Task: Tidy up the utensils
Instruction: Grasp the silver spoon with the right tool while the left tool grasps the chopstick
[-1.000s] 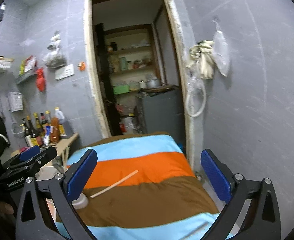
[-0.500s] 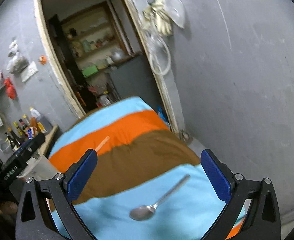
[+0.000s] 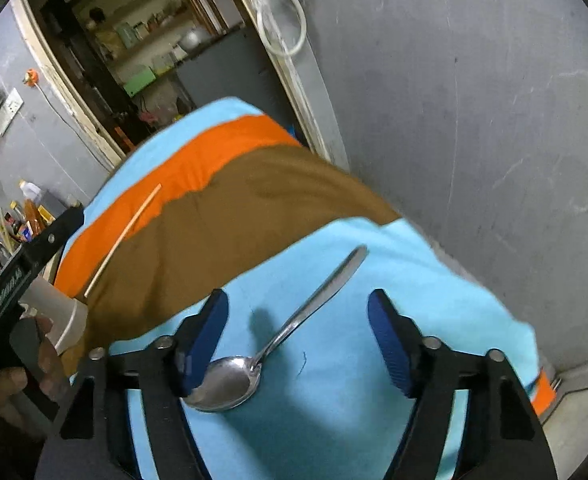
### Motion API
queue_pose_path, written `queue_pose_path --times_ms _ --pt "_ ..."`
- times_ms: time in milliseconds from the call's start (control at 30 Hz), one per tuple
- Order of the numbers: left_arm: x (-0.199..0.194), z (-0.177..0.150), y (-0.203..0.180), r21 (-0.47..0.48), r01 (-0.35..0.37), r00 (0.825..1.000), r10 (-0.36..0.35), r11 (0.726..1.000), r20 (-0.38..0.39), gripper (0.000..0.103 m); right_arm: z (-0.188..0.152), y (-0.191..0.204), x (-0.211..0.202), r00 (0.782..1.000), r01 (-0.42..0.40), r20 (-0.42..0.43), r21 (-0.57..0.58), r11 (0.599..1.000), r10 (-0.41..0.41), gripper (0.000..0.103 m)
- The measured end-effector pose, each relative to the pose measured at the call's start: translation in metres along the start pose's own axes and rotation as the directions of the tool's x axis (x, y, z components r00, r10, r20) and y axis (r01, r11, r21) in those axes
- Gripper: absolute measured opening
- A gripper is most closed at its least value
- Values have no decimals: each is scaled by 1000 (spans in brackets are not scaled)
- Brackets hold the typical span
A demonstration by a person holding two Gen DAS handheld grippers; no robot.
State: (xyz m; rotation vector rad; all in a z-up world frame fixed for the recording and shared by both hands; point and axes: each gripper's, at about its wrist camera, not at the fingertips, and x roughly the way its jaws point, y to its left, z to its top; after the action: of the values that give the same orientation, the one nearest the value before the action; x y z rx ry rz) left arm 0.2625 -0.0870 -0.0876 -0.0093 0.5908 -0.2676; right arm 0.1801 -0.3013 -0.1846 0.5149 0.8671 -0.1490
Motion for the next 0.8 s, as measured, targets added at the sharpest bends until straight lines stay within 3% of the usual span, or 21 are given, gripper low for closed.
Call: queue_pose_path --times_ms 133,500,633,800 --pt "17 2 6 -16 -11 999 11 1000 -40 101 -1 4 16 1000 -13 -23 11 1000 13 55" --pt "53 12 19 -33 -33 993 29 999 -112 100 27 25 57 991 -106 -77 1 994 106 12" --pt "66 16 24 -53 -51 989 43 997 -143 98 48 38 78 983 -148 -115 -40 988 142 9" --pt "85 19 34 -70 -86 977 71 994 -199 87 73 55 99 970 -189 -175 -107 976 169 9"
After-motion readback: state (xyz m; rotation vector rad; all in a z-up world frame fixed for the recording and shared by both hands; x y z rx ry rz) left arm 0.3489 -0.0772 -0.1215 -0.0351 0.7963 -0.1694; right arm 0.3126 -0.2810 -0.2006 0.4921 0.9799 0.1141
